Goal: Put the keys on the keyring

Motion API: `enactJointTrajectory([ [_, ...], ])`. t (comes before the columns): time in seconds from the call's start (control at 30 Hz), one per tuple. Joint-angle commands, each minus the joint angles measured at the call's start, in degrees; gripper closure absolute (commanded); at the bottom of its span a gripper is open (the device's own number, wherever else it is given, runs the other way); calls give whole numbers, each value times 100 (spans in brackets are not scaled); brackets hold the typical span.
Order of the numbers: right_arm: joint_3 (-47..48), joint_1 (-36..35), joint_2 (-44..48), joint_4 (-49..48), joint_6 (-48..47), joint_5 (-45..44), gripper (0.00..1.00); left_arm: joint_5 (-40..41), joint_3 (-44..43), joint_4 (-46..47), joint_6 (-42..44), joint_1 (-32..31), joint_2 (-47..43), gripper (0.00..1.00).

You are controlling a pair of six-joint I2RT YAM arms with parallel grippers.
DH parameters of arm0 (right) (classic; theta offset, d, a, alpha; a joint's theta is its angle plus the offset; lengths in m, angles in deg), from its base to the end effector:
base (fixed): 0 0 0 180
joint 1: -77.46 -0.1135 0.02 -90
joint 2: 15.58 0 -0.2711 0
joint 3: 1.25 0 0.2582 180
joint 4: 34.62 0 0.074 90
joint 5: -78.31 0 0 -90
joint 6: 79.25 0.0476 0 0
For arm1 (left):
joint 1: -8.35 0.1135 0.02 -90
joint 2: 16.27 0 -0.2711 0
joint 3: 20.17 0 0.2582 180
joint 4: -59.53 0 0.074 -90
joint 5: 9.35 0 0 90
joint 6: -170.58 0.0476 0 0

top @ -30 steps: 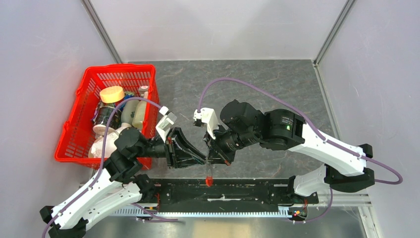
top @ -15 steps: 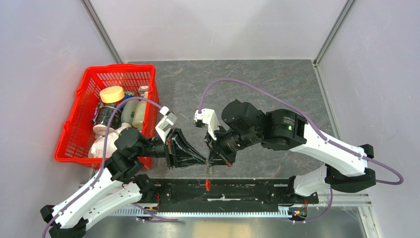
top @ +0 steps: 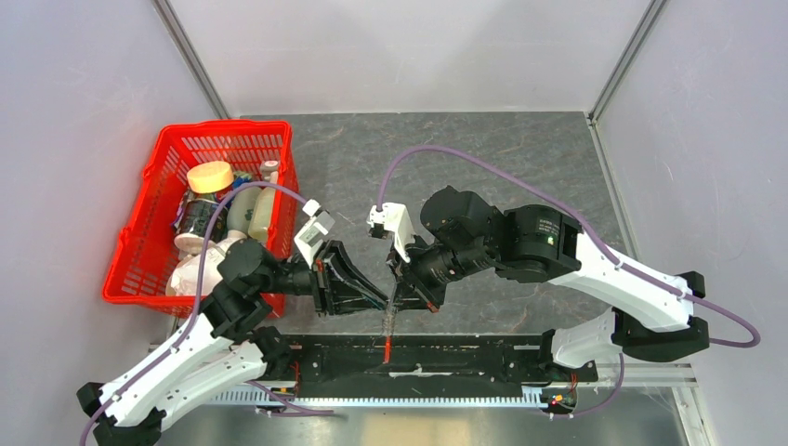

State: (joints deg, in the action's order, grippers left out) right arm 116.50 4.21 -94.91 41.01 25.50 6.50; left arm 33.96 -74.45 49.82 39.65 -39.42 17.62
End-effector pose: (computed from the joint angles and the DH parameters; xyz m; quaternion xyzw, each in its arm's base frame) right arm 0.0627 0.2600 0.4683 -0.4935 0.7374 0.4068 0.2174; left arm 0.0696 -0.1283 0.3744 0.3395 0.5667 -0.6749 0.3286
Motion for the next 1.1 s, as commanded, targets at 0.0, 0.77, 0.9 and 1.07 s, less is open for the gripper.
enactJointTrajectory([
  [0.0,135,4,152,-276,-84,123,100,-103,-25,334,-187,-30,85,76],
  [0.77,-42,30,455,-522,143,-310,75,-70,214,744,-74,-31,-277,98],
  [0.9,-77,37,546,-514,227,-355,61,9,259,743,-47,-31,-342,98],
  [1.07,-138,48,746,-524,300,-628,51,61,272,734,-30,-31,-400,98],
])
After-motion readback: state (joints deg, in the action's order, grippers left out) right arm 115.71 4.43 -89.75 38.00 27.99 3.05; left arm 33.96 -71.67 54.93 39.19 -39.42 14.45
